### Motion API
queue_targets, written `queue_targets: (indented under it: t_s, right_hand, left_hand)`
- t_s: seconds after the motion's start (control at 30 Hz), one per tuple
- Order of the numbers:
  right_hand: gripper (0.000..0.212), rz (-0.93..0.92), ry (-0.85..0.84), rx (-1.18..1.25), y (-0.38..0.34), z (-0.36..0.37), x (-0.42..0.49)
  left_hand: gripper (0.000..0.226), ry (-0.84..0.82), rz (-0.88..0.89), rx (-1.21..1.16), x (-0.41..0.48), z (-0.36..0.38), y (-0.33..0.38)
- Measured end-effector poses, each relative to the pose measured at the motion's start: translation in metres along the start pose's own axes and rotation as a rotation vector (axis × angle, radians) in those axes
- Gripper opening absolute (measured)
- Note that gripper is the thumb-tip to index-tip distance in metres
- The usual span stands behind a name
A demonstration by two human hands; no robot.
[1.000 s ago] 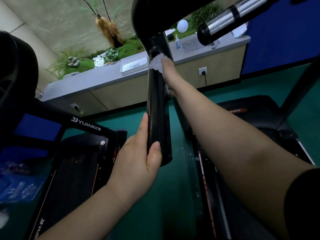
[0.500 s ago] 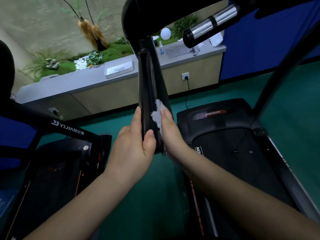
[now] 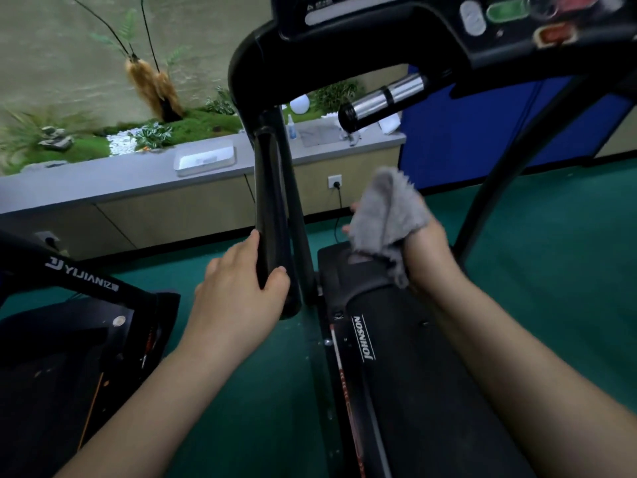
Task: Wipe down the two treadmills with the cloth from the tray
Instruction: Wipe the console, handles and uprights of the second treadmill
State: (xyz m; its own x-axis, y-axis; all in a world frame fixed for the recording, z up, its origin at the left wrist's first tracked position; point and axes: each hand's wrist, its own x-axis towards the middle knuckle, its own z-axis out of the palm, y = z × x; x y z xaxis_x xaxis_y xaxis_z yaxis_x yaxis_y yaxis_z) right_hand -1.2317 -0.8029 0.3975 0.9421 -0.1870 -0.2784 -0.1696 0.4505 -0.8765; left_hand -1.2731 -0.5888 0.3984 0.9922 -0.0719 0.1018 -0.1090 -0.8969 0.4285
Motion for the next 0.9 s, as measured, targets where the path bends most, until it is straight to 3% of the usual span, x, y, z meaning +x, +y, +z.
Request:
queue_targets:
  t_s: [0.1,0.2,0.27,0.37,0.57,0.67,0.8,0.9]
  right_hand:
    - [0.022,-0.597,0.073,-0.414,-0.035,-0.008,0.027]
    - [0.040,-1.067,0.149,-0.793,-0.083,0.004,0.062]
    - [0.043,-1.154,0.174,-1.185,-0.105,0.012,0.097]
    - [0.040,-1.097,0.216,-1.706,-0.105,0.018,0.137]
    - [0.045,-1.407,0.118,-1.855,-0.084,0.032,0.135]
    - [0.046,-1.467,0.065,-1.880,-0.105,0.012,0.143]
    - [0.039,-1.474,0.272,-1.713,-0.126,-0.018,0.153]
    - [0.040,-1.422,0.425,-1.688,-0.106,0.004,0.153]
  left_hand:
    - [0.070,0.010,-0.039,0.015,0.009,0.000,0.008]
    - [0.072,0.030,-0.078,0.061,0.014,0.005,0.017]
    - [0.071,0.050,-0.104,0.041,0.014,0.008,0.020]
    - [0.070,0.064,-0.112,0.013,0.012,0.010,0.020]
    - [0.071,0.081,-0.097,0.070,0.013,0.010,0.020]
    - [0.071,0.085,-0.097,0.091,0.012,0.009,0.019]
    - [0.071,0.092,-0.089,0.049,0.011,0.010,0.023]
    - [0.072,0.093,-0.087,0.038,0.012,0.011,0.022]
